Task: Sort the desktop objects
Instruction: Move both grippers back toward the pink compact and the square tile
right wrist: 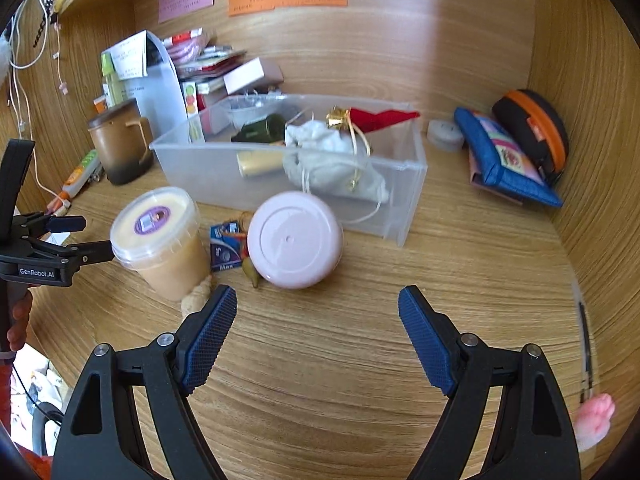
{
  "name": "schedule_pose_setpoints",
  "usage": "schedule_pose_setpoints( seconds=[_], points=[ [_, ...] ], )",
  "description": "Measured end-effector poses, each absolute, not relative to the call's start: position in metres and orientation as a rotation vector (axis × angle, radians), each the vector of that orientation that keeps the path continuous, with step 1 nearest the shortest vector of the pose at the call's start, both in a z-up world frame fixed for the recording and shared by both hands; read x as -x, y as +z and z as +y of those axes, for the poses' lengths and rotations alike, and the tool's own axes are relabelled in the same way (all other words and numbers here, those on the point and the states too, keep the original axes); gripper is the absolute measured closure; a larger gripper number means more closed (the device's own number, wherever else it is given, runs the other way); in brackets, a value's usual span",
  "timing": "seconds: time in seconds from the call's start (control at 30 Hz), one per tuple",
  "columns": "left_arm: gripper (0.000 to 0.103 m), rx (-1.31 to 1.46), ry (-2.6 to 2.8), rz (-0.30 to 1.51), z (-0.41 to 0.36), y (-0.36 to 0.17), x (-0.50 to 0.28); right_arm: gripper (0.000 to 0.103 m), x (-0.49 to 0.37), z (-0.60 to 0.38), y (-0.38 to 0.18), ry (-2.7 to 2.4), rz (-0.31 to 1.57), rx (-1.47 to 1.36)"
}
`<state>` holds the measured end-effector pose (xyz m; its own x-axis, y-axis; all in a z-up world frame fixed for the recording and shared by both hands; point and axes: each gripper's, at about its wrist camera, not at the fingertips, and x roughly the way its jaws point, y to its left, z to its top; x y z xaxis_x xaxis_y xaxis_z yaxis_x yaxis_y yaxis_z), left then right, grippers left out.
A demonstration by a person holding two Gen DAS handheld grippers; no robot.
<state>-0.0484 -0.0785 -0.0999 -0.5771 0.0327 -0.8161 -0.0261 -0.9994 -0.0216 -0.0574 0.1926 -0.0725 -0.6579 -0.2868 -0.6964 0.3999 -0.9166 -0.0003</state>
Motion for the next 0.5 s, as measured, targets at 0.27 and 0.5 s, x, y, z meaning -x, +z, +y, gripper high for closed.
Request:
schedule_pose_setpoints(
  seconds=[0.27,0.5],
  points=[
    [0.004,1.453,2.725,0.013,-0.069,-0.107,0.058,0.022,0.065,0.186,-0.081,-2.516,0.243,-1.063],
    [0.004,1.473,2.719,0.014,-0.065,-0.107,0.076,0.022,0.077,0.175,-0.085,-2.500,0.282,-1.067]
  ],
)
